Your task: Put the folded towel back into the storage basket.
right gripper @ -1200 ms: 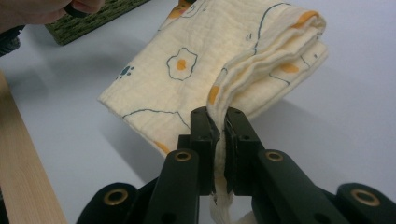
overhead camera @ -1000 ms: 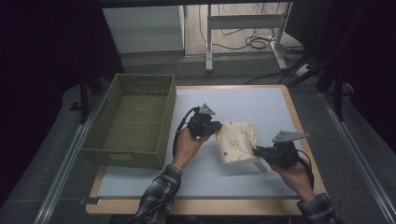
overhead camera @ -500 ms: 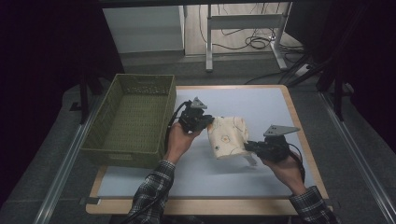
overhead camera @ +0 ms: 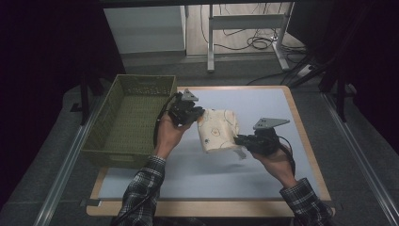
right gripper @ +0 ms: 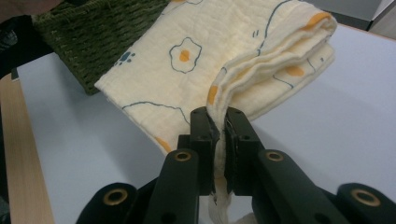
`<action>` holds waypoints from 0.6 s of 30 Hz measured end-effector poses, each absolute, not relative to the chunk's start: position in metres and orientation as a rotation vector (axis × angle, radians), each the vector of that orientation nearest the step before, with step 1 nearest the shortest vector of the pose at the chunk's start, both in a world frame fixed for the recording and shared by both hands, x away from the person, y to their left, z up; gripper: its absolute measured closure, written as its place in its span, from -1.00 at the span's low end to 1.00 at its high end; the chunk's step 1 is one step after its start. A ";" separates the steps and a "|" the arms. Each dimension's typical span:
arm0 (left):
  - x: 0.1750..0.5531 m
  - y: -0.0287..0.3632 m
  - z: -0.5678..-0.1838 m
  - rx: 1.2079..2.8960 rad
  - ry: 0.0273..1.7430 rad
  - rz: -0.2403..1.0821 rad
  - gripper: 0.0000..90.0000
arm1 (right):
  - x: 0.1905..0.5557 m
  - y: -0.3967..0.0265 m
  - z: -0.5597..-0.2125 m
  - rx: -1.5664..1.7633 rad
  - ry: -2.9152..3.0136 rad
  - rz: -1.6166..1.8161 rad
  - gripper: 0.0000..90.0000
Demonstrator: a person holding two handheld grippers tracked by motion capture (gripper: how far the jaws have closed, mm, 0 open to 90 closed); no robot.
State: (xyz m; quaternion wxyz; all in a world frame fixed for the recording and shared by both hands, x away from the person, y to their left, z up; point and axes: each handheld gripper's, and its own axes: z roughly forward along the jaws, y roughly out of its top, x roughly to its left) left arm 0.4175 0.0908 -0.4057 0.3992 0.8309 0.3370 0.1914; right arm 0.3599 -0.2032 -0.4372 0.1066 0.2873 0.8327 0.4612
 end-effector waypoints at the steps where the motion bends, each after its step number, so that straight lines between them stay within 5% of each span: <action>1: 0.418 0.094 -0.404 2.103 0.855 0.491 0.83 | 0.361 -0.201 -0.436 0.846 2.454 1.357 0.84; 18: 0.427 0.143 -0.390 2.095 0.920 0.563 0.84 | 0.384 -0.148 -0.419 0.811 2.473 1.403 0.84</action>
